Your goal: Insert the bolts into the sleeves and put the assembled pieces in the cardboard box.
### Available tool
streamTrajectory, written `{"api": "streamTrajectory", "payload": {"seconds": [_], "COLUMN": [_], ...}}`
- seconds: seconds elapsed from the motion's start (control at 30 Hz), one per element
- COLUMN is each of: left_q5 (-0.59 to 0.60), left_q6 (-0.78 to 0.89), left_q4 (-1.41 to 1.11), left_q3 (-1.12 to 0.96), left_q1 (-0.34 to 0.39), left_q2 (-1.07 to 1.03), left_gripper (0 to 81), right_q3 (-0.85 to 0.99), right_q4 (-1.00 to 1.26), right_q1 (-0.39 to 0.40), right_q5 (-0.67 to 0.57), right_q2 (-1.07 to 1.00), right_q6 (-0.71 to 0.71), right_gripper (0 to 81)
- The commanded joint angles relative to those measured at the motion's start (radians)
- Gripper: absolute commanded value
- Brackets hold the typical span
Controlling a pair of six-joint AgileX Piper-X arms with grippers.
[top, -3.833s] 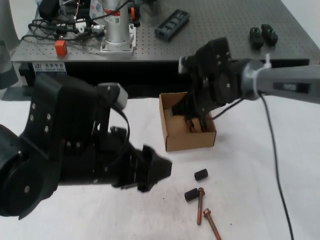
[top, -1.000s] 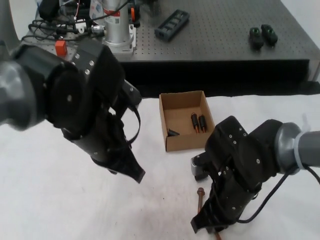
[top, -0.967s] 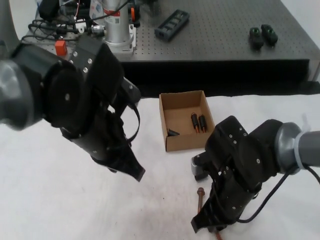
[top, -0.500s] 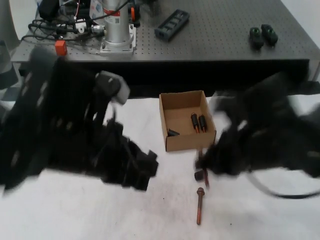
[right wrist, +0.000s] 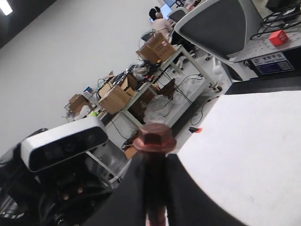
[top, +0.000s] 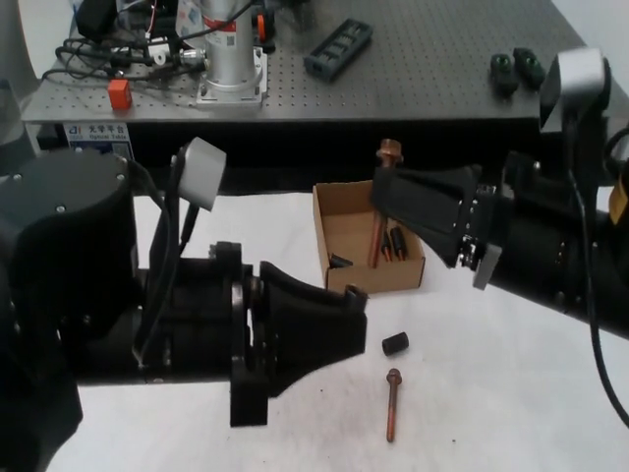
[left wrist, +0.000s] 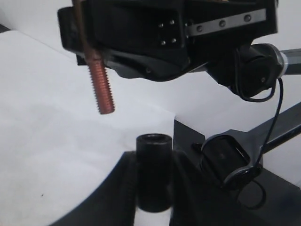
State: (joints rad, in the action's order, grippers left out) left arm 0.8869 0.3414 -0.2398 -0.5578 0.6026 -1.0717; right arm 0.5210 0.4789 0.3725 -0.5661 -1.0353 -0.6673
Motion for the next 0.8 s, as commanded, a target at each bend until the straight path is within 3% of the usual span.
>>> {"api": "streamTrajectory", "payload": {"seconds": [0.0,0.37,0.77], "left_q5": [0.027,-0.030,-0.015], "left_q6": [0.014,0.025,0.067], "left_q4": [-0.026,-0.031,-0.092], "left_q3": [-0.005,-0.005,-0.011], "left_q1": [0.016,0.016,0.016], "left_q2": [0.010,0.010,0.010], "left_gripper": [0.7,0.7,0.7], "right_q3": [0.003,0.003,0.003], "right_q4": [0.032,0.055,0.020], "right_q1": [0.002,0.002,0.002], "right_q5": [-0.015,-0.123,-0.166], "right_q2": [0.007,0.007,0.007], "right_q6": [-0.013,-0.056,-0.051], "right_gripper": [2.4,2.4,2.4]}}
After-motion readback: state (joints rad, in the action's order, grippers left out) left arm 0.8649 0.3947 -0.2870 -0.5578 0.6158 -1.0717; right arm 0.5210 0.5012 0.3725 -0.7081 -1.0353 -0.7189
